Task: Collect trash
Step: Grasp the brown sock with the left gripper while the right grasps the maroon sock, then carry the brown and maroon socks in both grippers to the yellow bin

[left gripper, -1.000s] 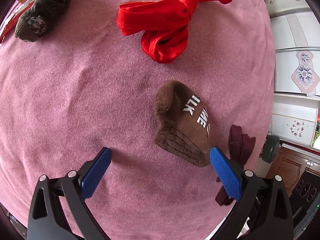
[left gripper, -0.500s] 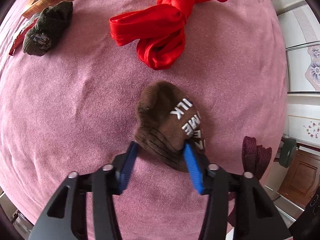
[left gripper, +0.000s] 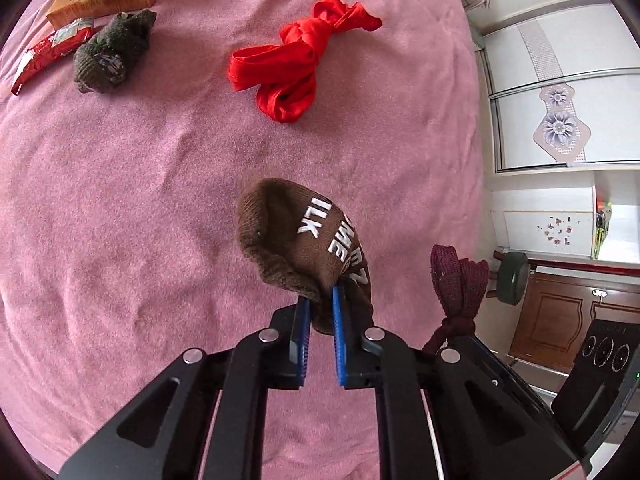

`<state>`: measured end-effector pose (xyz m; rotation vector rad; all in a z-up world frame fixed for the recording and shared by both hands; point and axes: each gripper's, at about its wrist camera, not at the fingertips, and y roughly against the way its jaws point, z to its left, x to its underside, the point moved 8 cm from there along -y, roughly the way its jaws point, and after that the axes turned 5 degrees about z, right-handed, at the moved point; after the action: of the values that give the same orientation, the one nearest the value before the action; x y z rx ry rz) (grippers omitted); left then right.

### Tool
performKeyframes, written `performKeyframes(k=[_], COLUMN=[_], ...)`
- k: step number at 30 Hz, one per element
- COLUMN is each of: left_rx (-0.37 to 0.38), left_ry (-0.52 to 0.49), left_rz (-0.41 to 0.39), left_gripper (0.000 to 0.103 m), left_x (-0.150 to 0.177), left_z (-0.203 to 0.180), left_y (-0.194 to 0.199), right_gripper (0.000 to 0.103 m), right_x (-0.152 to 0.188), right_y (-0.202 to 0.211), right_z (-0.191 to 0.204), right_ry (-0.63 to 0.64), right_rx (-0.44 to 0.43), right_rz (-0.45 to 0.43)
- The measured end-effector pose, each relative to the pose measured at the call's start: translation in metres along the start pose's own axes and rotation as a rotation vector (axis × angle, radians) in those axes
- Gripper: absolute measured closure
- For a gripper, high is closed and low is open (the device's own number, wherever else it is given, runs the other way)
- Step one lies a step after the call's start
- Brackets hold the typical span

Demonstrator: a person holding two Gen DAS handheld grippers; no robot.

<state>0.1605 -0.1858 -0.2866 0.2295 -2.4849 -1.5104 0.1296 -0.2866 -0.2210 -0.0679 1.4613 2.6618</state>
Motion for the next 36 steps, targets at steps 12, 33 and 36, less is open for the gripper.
performKeyframes(k=[12,33,36], left_rx=[-0.007,-0.031,-0.036], left_ry=[-0.224,-0.574,-0.613], left_rz=[-0.028,0.086,0.113], left_gripper=[0.093,0.093,0.092], left_x=[0.07,0.173,0.183], left_z=[-0.002,-0.099,-0.12], left_y=[0.067,0.041,0.026], right_gripper=[0.086,0.086,0.086], right_x=[0.058,0.148,0.157], right_y=[0.05,0.129,0.139], right_z=[0.025,-0.072,-0.099], right_ry=[-0.006,-0.287,-0.339], right_rx=[0.021,0.033,0.04], right_rz=[-0.074,-0.249,-0.271])
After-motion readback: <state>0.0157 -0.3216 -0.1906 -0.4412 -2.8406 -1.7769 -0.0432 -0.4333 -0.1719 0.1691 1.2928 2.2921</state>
